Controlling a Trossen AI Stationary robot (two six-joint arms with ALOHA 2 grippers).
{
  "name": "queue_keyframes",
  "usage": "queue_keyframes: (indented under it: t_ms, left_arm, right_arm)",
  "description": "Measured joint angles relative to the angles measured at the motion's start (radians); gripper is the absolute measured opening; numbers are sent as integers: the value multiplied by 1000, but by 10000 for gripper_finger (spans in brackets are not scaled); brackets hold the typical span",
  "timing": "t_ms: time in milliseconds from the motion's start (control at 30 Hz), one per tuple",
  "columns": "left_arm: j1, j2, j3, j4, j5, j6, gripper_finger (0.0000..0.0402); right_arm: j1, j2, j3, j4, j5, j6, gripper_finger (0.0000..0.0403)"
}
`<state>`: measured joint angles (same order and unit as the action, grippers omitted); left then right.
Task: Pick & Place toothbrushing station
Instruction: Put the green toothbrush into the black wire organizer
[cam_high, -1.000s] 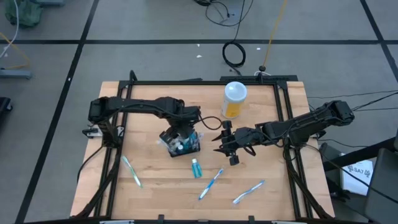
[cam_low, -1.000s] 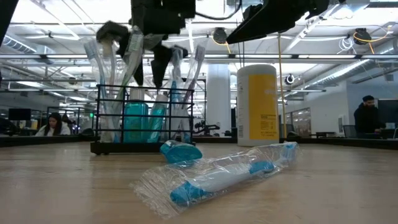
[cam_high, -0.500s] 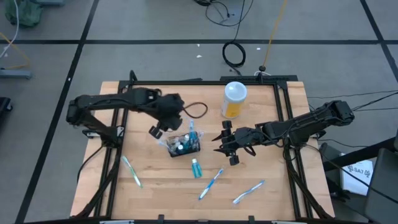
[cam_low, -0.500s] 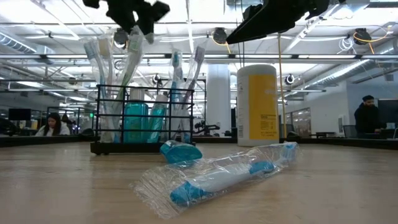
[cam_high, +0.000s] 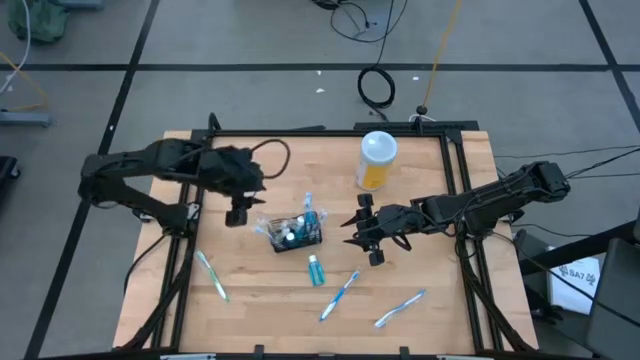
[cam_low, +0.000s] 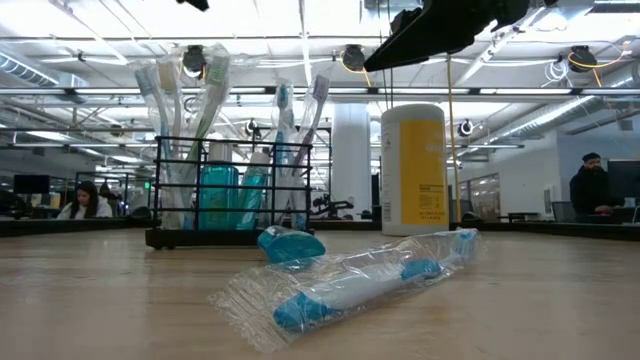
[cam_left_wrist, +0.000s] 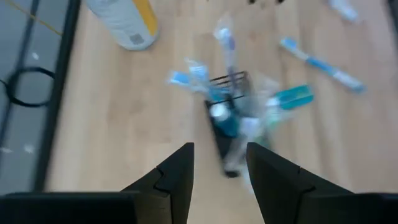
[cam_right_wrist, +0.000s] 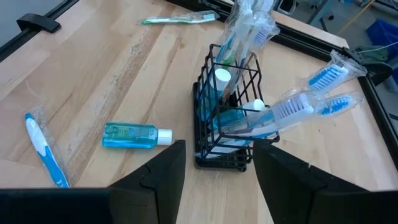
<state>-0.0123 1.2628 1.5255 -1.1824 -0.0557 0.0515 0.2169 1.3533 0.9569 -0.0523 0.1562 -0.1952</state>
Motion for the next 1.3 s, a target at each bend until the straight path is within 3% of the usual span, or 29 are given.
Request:
queue_keyframes:
  t_ms: [133,300,667,800,933,1133,1300]
  left_arm:
    - [-73,-18,-53,-26,1,-163,152]
    - [-174,-26,-189,-68,1,-228,152]
    - [-485,-39,-540,-17,3,-714,152]
    - [-612,-39,-629,43,1,-964,152]
    - [-703,-38,-733,164,4,-1315,152]
    - [-808,-38,-881,387,118,-1748,152]
    - [-864,-38,-930,394,117,-2019,152]
  right_arm:
    - [0,0,-23,-3,0,0,180]
    - [0,0,-51,2,0,61,180]
    - [0,0,-81,25,-1,204,180]
    - [0,0,-81,27,0,210,180]
    - [-2,0,-81,27,0,195,180]
    - [-2,0,-81,37,0,99,180]
    - [-2,0,-81,121,0,18,180]
